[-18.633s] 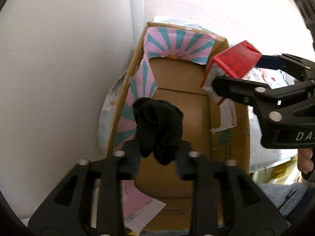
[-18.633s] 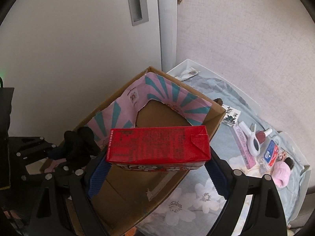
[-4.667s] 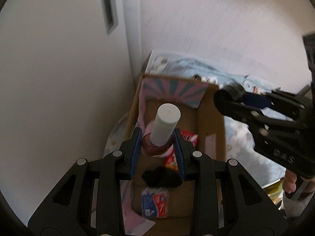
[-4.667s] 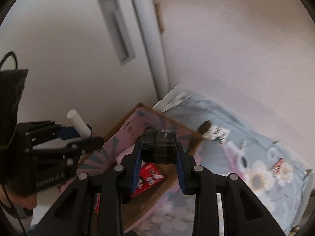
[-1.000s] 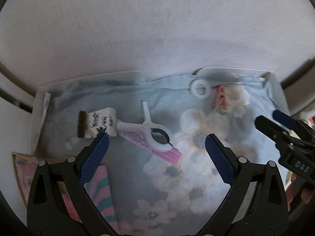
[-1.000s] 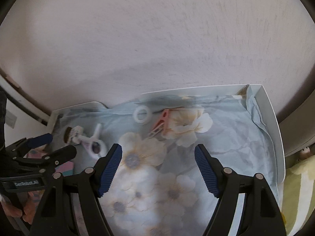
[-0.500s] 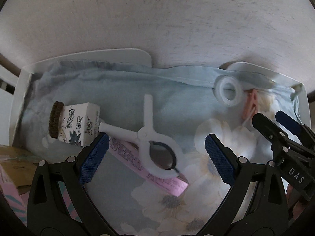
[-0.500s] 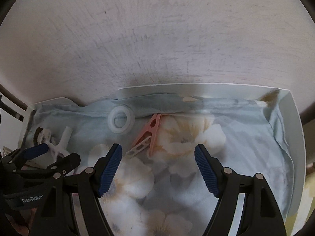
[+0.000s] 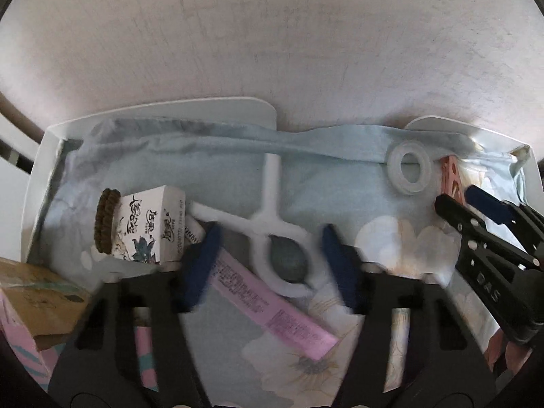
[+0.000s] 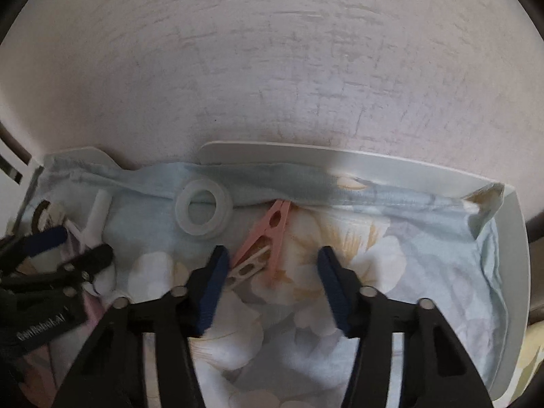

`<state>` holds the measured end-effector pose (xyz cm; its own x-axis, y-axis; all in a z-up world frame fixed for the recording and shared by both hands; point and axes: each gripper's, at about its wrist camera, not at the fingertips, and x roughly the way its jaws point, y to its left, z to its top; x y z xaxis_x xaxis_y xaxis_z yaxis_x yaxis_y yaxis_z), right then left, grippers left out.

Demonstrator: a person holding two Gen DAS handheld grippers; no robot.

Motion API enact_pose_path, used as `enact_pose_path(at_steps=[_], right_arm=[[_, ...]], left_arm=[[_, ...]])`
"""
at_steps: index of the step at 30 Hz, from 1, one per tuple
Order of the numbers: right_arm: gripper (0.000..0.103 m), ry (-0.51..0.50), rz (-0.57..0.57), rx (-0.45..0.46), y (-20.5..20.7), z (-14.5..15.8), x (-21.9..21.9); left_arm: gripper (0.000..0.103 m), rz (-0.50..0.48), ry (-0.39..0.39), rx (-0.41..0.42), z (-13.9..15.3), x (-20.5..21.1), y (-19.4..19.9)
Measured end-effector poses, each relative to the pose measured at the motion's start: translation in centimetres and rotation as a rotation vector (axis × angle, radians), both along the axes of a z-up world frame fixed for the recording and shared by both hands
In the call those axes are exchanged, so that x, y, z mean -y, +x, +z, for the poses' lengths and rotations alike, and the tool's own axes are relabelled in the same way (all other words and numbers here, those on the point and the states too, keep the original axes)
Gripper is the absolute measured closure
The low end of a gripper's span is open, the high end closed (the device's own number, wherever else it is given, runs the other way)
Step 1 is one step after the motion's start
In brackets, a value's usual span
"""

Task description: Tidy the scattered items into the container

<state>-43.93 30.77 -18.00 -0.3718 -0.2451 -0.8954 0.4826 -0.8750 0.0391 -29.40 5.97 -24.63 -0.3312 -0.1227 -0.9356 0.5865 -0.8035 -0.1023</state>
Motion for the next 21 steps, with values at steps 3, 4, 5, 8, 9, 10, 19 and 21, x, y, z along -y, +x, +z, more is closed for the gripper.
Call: enact_pose_path(at_steps=[3,4,5,8,9,10,19,21], right_arm=[[0.078,0.023,0.014,-0.022,0.3,-0.1,0.0],[0.078,0.024,0.016,-0.027,0.4,-0.1,-0.1],[0.078,0.023,0.016,-0.030,0.5,-0.1,-0.2],[0.078,0.002,0.006,-0.034,0.6,0.0,-0.9],[0.078,-0.004,0.005,-0.034,0.7,0.1,-1.1],[0.078,-0.009,0.003,-0.035,0.7,0.1,-1.3],[0.078,-0.035,-0.006,-0.042,1.0,0.8,-2.6],[0.078,-0.043,-0.009,-0.043,1.2,1.0,-3.0]], left_arm=[[0.064,0.000,0.019,-0.010,-0.1,0.1,0.2],[0.064,-0.001,0.022,-0.015,-0.2,0.2,0.3],[0.064,0.000,0.029,-0.021,-0.2,0.3,0.4],[0.064,0.009,0.075,-0.046,-0.1,0.8,0.8],[0.064,0.012,0.090,-0.058,0.0,0.9,0.9],[0.065,0.013,0.093,-0.062,0.1,0.9,1.0],[0.098,-0.011,0.081,-0.101,1.7,0.7,1.2],[0.101,-0.018,0.111,-0.116,1.9,0.8,1.2]])
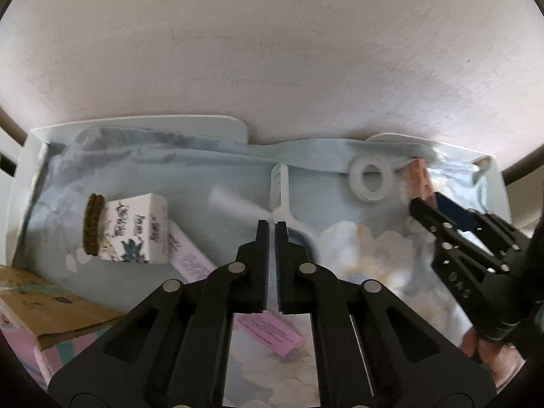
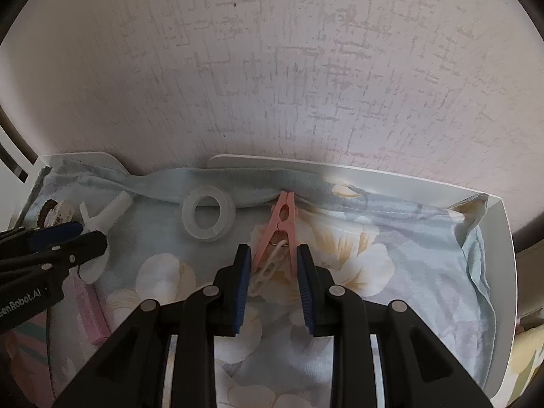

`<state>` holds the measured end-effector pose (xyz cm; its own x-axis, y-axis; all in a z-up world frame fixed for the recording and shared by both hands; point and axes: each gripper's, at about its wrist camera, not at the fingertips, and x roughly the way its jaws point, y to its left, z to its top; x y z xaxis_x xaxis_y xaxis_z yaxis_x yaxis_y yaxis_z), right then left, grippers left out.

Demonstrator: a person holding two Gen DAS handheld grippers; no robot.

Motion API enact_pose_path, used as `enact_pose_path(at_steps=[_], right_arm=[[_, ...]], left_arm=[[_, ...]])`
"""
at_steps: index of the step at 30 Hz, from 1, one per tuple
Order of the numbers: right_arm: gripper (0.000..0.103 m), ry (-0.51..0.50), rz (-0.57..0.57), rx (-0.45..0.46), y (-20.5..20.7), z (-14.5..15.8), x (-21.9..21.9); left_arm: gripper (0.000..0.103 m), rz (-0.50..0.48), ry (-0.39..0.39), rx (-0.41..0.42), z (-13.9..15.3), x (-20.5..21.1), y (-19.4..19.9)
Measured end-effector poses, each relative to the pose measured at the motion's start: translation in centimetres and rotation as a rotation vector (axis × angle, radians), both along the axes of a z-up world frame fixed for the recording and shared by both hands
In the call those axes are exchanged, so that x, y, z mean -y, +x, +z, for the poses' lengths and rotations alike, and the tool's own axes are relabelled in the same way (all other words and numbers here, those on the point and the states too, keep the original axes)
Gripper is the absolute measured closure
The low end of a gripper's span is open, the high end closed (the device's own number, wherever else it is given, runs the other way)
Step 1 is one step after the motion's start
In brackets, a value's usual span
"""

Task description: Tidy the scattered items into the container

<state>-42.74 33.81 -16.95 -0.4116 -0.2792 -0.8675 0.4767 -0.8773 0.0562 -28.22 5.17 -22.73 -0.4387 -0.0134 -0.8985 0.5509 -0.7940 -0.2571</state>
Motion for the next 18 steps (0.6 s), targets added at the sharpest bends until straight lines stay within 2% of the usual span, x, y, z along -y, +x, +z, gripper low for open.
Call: enact_pose_path(at_steps=[10,15,16,18], right_arm=[[0.078,-0.018,-0.006,-0.007,0.7,0.7,-1.7],[0.078,-0.019,-0.006,-0.007,0.8,0.8,-2.3],[0.078,-0.018,-0.007,-0.007,0.5,0.6,-0.5],[0.078,-0.019,-0.008,-0.005,0.4,0.6,-0.7]], left_arm=[[0.101,-0.015,0.003,-0.007,-0.4,0.1,0.0],[0.101,-0.064,-0.030,0.014,-1.1,-0.1,-0.7],[0.100,-0.091,-0.032,0.027,-1.4,-0.2,-1.0],[0.091,-0.115,-0.056,0.041,-1.7,-0.3,-1.3]])
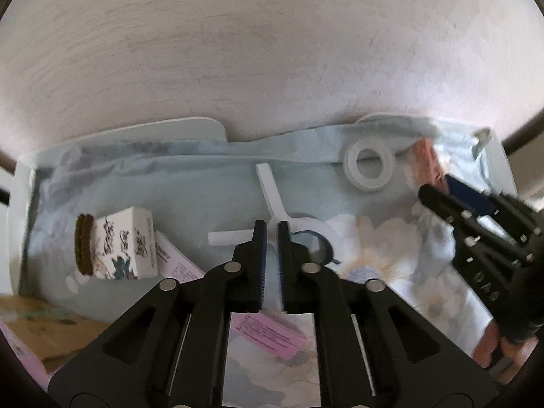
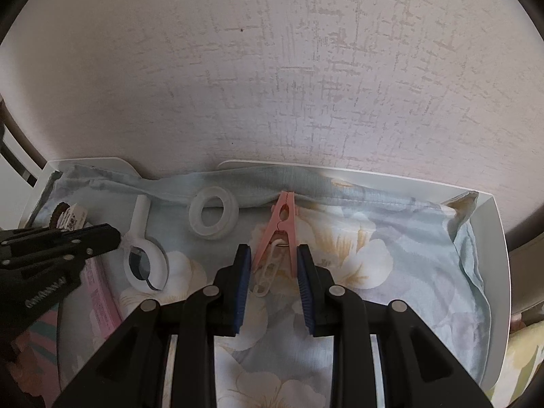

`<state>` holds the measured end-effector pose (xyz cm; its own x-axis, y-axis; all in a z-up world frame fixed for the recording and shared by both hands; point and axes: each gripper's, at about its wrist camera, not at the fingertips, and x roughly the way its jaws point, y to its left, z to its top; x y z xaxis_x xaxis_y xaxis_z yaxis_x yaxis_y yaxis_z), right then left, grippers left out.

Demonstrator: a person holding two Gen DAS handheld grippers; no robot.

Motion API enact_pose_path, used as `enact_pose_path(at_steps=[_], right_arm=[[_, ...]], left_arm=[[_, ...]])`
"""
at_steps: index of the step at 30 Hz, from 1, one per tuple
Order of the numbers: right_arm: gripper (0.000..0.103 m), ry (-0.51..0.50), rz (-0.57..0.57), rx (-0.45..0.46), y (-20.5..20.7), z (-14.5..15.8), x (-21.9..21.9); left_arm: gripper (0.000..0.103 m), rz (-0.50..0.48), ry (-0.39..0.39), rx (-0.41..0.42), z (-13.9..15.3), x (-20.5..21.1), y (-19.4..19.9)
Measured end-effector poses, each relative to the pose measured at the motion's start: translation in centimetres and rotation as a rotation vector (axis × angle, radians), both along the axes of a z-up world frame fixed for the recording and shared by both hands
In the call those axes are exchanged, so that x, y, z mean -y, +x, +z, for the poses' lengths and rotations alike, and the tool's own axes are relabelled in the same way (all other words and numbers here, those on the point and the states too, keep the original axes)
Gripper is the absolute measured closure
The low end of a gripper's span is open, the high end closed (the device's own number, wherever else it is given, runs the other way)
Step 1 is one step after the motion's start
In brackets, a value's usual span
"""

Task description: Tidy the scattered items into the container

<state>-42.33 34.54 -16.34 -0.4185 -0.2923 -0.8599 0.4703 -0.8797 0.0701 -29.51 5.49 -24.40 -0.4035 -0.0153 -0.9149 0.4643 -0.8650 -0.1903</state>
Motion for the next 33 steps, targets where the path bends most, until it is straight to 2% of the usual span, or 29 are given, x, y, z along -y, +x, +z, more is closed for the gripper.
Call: enact_pose_path(at_steps=[2,4,7,13,16,21,22,23,25,28,33], right_arm=[[0.078,-0.001,-0.003,0.000,0.1,-0.1,0.2],[0.078,-0.001,-0.008,0.003,0.7,0.4,1.2],[0.078,-0.003,-0.016,0.007,0.0,0.1,3.3],[0.078,-0.004,-0.019,0.013,-0.3,0.0,3.0],[0.078,0.000,-0.020,0.018,-0.8,0.0,3.2],[0.078,0.002,-0.025,0.024,-1.1,-0.3,3.0],[0.078,0.003,-0.025,0.025,-1.1,-0.4,3.0],[0.078,0.004,-0.025,0.025,-1.2,-0.4,3.0],[0.078,-0.001,-0.024,0.027,-1.3,-0.5,2.9],[0.078,-0.013,-0.029,0.036,-1.6,-0.8,3.1],[0.079,-0.052,-0.045,0.054,-1.8,-0.9,2.2]], left_arm=[[0.055,-0.034,-0.012,0.011,-0.2,-0.2,-0.2],[0.047,-0.060,-0.032,-0.003,-0.1,-0.4,-0.1],[0.047,-0.088,-0.059,0.017,-0.5,-0.6,-0.4],[0.047,-0.096,-0.057,0.017,-1.3,0.0,-0.6],[0.046,-0.098,-0.046,0.033,-2.2,0.3,-0.7],[0.047,-0.084,-0.012,0.006,-2.6,1.1,-0.4],[0.052,-0.087,-0.005,-0.001,-2.6,1.2,-0.4],[0.063,-0.089,0.001,-0.008,-2.6,1.2,-0.4],[0.072,-0.094,0.005,-0.017,-2.5,1.3,-0.3],[0.073,-0.086,0.018,-0.022,-2.6,1.7,-0.2],[0.081,-0.047,0.040,-0.055,-1.8,2.9,0.5]])
